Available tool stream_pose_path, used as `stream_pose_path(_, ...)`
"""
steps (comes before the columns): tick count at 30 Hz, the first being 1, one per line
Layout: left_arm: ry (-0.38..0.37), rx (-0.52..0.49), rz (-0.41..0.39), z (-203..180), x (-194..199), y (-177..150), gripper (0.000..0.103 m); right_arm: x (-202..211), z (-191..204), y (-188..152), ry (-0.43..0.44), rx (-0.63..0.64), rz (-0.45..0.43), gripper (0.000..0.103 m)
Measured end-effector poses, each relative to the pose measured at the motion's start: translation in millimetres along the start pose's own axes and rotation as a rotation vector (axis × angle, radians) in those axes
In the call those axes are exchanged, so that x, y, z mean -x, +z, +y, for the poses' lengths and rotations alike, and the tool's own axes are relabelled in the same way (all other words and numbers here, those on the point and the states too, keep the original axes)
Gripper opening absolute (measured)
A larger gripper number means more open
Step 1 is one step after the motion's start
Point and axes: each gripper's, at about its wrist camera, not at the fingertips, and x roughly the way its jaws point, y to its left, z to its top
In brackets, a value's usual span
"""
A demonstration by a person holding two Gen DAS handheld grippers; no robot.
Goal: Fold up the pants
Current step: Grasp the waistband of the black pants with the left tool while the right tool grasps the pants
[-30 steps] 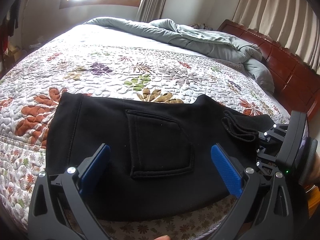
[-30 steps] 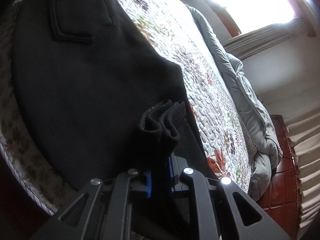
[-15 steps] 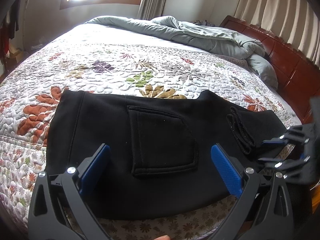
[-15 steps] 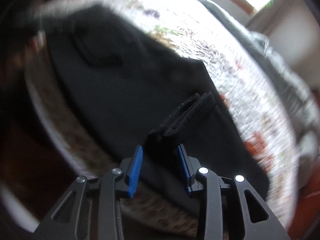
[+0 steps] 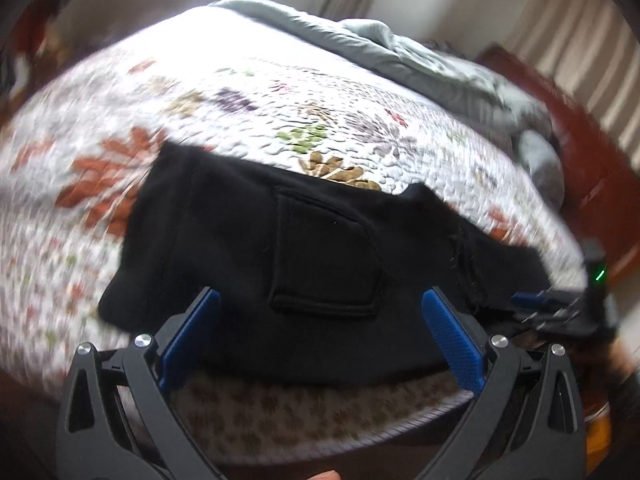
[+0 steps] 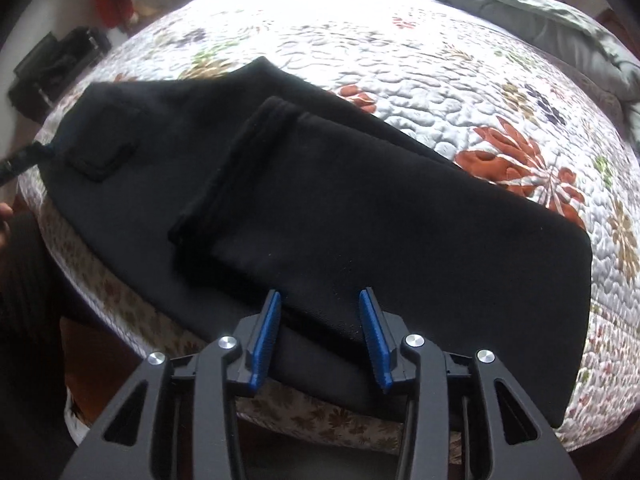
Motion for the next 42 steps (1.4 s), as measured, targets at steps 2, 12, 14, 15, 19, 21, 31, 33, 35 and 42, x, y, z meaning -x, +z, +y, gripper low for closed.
stream_pose_path(2, -0.024, 0.118, -0.003, 13.8, 14.4, -3.2, 0.100, 3.2, 1.4, 2.1, 0.021, 0.019, 0.012, 0.043)
stream_pose_path(12, -0.032, 0.556, 0.027, 73.9, 24.2, -22.4, 0.100, 49.5, 22.1, 112.2, 0.374, 0.202, 0.055, 0.057)
stream_pose_path(14, -0.081, 0.640, 0.030, 83.8, 18.2, -27.7, 0.100, 48.1, 41.0, 147.4, 0.429, 0.273, 0.093, 0.066)
stream_pose_path(15, -0.087, 0.661, 0.023, 85.7, 16.6, -28.9, 0.100, 47.1, 51.1, 160.2, 0.445, 0.299, 0.106, 0.069)
stream_pose_path(19, -0.103, 0.761, -0.005, 101.7, 6.2, -31.6, 0.100, 30.3, 110.8, 224.5, 0.515, 0.411, 0.180, 0.074)
stream_pose_path(21, -0.101, 0.798, -0.008, 107.2, 1.4, -34.3, 0.100, 18.2, 148.7, 248.4, 0.557, 0.469, 0.235, 0.076)
stream_pose_path(31, -0.120, 0.825, -0.067, 108.5, -16.8, -33.4, 0.099, -83.9, 275.4, 296.7, 0.613, 0.707, 0.460, 0.083)
stream_pose_path(33, -0.121, 0.826, -0.079, 107.8, -18.5, -32.6, 0.099, -102.9, 292.3, 296.6, 0.613, 0.743, 0.501, 0.083)
stream_pose_path(35, -0.110, 0.810, -0.087, 107.4, -17.5, -36.5, 0.099, -114.1, 301.4, 293.8, 0.625, 0.765, 0.538, 0.083)
stream_pose_path(42, -0.117, 0.812, -0.092, 110.1, -22.9, -34.9, 0.100, -133.5, 318.9, 290.8, 0.655, 0.804, 0.611, 0.083)
